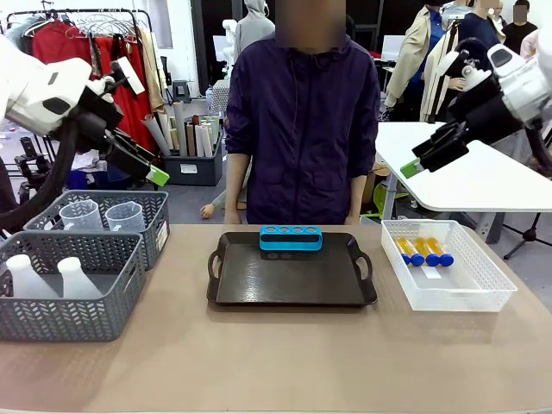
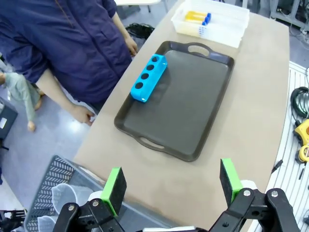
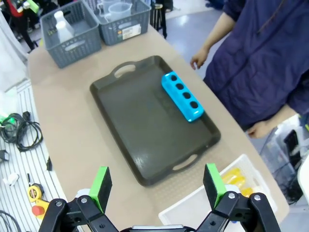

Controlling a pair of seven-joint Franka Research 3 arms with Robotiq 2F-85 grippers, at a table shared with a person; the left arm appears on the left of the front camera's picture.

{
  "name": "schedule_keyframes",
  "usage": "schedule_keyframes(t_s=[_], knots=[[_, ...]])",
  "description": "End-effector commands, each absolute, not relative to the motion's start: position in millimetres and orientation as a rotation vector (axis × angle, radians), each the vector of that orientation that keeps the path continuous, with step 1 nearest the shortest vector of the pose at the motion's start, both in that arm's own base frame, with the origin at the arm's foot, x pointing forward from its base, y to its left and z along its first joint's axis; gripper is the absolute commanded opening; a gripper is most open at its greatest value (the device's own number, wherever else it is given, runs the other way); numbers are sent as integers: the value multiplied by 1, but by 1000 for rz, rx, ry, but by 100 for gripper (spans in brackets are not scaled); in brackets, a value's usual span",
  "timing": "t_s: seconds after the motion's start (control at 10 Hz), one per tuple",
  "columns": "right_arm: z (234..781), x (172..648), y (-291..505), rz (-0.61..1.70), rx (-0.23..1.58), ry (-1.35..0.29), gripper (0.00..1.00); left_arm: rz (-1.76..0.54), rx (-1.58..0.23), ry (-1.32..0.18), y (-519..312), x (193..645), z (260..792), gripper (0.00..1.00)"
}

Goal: Prepare the laboratory tools.
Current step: Pick up one Large Measuring Cup and place it on the Handle tray.

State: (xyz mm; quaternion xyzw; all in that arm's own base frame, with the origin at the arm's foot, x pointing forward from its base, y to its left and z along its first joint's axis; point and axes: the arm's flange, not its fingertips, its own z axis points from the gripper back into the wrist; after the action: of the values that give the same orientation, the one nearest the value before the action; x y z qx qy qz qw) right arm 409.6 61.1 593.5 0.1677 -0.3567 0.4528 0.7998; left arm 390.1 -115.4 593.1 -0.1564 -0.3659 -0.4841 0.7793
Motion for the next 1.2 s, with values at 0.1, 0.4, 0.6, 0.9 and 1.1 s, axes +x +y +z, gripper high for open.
schedule_keyframes(t_s=[0.1,0.4,0.6,0.9,1.1], knots=[[611,416,59,992,381,-800,100,-1049,-356,-800,-116,403,597,100],[613,411,61,965,360,-787,100,-1023,-304,-830,-123,409,591,100],[613,411,61,965,360,-787,100,-1031,-327,-790,-120,402,599,100],[613,411,61,965,360,-787,100,-1031,-327,-790,-120,402,599,100],[613,411,61,965,360,-787,100,-1031,-327,-790,-120,402,599,100]])
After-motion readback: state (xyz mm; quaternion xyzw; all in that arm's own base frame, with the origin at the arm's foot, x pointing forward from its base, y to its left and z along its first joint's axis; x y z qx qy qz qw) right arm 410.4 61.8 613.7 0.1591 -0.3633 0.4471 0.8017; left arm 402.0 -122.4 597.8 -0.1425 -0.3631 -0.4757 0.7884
